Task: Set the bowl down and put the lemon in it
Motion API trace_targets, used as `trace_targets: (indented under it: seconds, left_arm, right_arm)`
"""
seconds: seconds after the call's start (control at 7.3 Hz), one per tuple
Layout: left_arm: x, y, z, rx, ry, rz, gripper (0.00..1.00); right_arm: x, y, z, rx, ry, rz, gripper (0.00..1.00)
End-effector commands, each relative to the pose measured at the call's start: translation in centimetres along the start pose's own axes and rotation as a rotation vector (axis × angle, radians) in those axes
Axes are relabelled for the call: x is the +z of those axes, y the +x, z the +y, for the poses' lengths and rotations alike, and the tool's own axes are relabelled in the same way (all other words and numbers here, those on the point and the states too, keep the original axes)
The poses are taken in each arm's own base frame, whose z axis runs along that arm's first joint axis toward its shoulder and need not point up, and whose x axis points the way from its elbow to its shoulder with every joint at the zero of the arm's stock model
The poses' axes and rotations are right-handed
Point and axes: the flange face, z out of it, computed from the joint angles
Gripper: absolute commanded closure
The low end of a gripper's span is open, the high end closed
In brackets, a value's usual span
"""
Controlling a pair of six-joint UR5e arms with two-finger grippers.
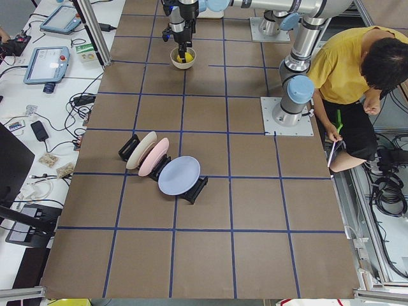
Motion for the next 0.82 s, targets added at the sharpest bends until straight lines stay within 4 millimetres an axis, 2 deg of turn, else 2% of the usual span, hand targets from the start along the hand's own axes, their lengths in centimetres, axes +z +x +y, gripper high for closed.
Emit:
trace_targets:
  seconds: [0.0,0.14,0.41,0.55,0.68]
  left_arm:
    - [0.2,0.0,0.2,-0.001,-0.003,0.002,0.0]
    - [0.2,0.0,0.3,-0.001,-0.003,0.002,0.0]
    - [0.0,0.0,0.3,0.001,0.005,0.001,0.0]
    - [-0.2,0.0,0.2,-0.001,0.011,-0.002,0.0]
    - [-0.3,0.0,0.3,-0.002,0.015,-0.001,0.0]
  right_arm:
    - [0.4,0.2,0.0,0.007,-0.005,0.005,0.23]
    - [-0.5,0.2,0.0,0.004,0.015,0.014,0.02]
    - [-3.7,0.3,0.4,0.005,0.046,0.003,0.0]
    - [-7.9,1.5,1.3,0.019,0.045,0.017,0.0]
    - [-13.1,3.9,2.5,0.031,0.085,0.116,0.0]
